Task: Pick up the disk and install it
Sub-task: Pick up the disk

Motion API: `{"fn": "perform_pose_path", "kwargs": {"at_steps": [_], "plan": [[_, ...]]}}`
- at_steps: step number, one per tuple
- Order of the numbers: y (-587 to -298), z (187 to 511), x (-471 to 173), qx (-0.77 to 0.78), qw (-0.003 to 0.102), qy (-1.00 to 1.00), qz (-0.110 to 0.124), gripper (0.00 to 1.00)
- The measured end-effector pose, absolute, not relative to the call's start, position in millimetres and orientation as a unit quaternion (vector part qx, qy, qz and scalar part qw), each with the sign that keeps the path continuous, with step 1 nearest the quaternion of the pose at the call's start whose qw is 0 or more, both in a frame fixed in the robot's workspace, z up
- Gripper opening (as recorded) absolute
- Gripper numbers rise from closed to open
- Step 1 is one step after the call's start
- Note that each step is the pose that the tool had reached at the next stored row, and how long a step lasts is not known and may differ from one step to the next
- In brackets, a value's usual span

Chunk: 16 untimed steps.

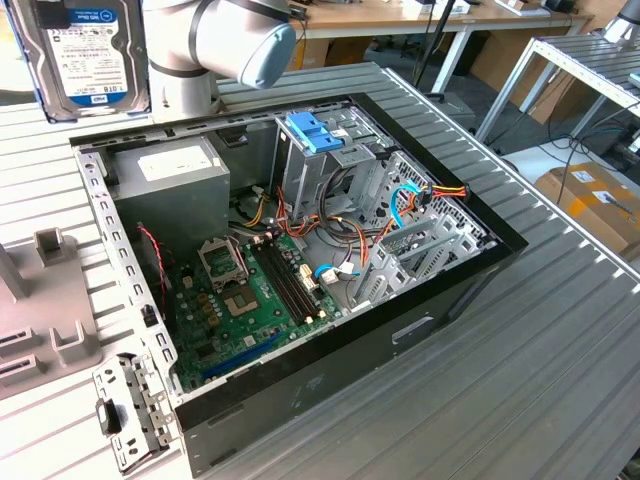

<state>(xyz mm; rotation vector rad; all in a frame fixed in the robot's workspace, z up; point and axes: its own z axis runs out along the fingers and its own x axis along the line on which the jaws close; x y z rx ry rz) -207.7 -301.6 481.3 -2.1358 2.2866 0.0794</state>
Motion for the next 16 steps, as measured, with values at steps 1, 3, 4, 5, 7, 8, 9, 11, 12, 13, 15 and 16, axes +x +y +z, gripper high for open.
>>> {"fn": "perform_pose_path", "kwargs": {"at_steps": [1,3,4,5,7,8,9,11,12,13,15,16], "plan": [[-301.6,481.3,-206.1,-0.682,0.006,0.731,0.025,0.36],[-301.6,481.3,-201.3,-0.682,0.006,0.731,0.025,0.36],[-301.6,481.3,-199.3,-0.682,0.006,0.731,0.025,0.36],[-301.6,481.3,-196.9,-0.682,0.006,0.731,0.025,0.36],[-301.6,481.3,-192.1,-0.682,0.006,0.731,0.025,0.36],[-301.6,481.3,-190.5,-0.682,0.006,0.731,0.025,0.36],[-301.6,481.3,-188.9,-0.682,0.006,0.731,0.025,0.36],[-301.6,481.3,-183.9,-0.682,0.006,0.731,0.025,0.36],[-301.6,481.3,-182.2,-0.682,0.006,0.731,0.025,0.36],[-301.6,481.3,-179.0,-0.682,0.006,0.731,0.025,0.36],[-301.6,481.3,-175.7,-0.682,0.006,0.731,0.026,0.36],[-301.6,481.3,-174.1,-0.682,0.006,0.731,0.026,0.36]]}}
